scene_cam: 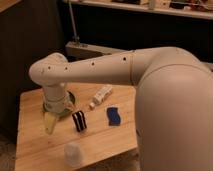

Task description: Place the ceramic cup over the eraser

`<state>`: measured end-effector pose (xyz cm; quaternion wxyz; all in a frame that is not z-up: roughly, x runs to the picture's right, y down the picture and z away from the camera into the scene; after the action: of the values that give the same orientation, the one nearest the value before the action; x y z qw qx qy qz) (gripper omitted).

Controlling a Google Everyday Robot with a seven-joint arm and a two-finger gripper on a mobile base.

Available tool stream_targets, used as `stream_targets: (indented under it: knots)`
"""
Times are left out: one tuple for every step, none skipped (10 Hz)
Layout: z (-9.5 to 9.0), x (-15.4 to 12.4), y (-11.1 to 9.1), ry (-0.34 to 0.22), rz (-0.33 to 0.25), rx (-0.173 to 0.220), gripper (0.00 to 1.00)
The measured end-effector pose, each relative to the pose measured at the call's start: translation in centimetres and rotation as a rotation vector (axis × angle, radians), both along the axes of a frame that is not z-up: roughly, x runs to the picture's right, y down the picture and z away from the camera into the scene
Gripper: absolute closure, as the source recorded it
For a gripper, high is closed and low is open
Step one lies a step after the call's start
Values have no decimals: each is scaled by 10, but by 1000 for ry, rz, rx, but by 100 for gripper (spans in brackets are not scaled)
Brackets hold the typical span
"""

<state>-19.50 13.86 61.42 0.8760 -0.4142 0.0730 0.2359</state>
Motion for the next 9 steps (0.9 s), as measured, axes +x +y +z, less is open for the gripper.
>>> stream_targets:
  knots:
    - [-13,4,11,18,-3,5,20]
    - [-23,6,21,29,-6,10,20]
    - [-32,10,37,45,-2,17,20]
    - [-33,15,49,56,-1,20,20]
    - [-28,20,61,68,8,26,20]
    - [-18,21,78,82,8,40,20]
    - [-6,22,93,91,12,57,20]
    - [6,27,106,103,15,75,20]
    - [16,30,117,110,21,96,20]
